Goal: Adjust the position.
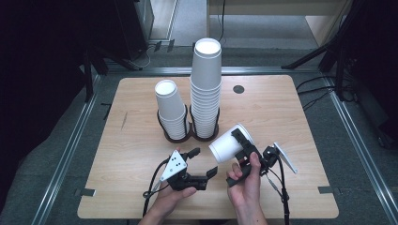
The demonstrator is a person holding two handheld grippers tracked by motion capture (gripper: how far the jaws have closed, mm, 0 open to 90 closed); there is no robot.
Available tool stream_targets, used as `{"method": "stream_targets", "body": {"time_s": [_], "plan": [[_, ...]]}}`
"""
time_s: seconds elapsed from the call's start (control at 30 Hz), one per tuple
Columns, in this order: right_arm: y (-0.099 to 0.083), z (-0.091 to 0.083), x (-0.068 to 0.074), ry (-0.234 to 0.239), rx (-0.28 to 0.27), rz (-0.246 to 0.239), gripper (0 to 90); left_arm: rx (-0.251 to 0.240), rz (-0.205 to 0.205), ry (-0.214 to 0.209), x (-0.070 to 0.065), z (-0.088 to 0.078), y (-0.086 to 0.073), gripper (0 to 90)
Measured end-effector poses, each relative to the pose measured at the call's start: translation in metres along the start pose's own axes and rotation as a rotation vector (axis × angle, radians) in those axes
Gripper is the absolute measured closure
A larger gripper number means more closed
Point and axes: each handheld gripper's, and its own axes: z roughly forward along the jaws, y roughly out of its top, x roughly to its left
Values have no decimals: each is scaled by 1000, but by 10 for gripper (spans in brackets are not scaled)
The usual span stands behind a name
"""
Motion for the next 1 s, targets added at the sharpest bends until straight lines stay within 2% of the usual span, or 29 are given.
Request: {"method": "stream_targets", "body": {"time_s": [0.1, 0.27, 0.43, 0.5, 0.63, 0.73, 0.8, 1.0], "plan": [[4, -2, 5, -4, -23, -86, 139, 3, -3, -10, 1, 0, 0, 104], [9, -5, 11, -45, -50, -235, 137, -12, -7, -26, 2, -2, 1, 123], [11, -8, 15, -84, -106, -443, 136, -30, -20, -36, 3, -4, 1, 124], [13, -10, 17, -65, -108, -485, 135, -24, -11, -39, 4, -5, 1, 124], [12, -12, 23, -108, -137, -648, 134, -13, -6, -48, 3, -3, 0, 126], [13, -13, 24, -114, -147, -714, 135, 16, -19, -56, 2, 0, -1, 125], [15, -14, 25, -100, -162, -770, 134, 50, -4, -57, 1, 2, -2, 125], [21, -12, 23, -116, -222, -913, 132, 71, -12, -50, 2, 3, -4, 96]]}}
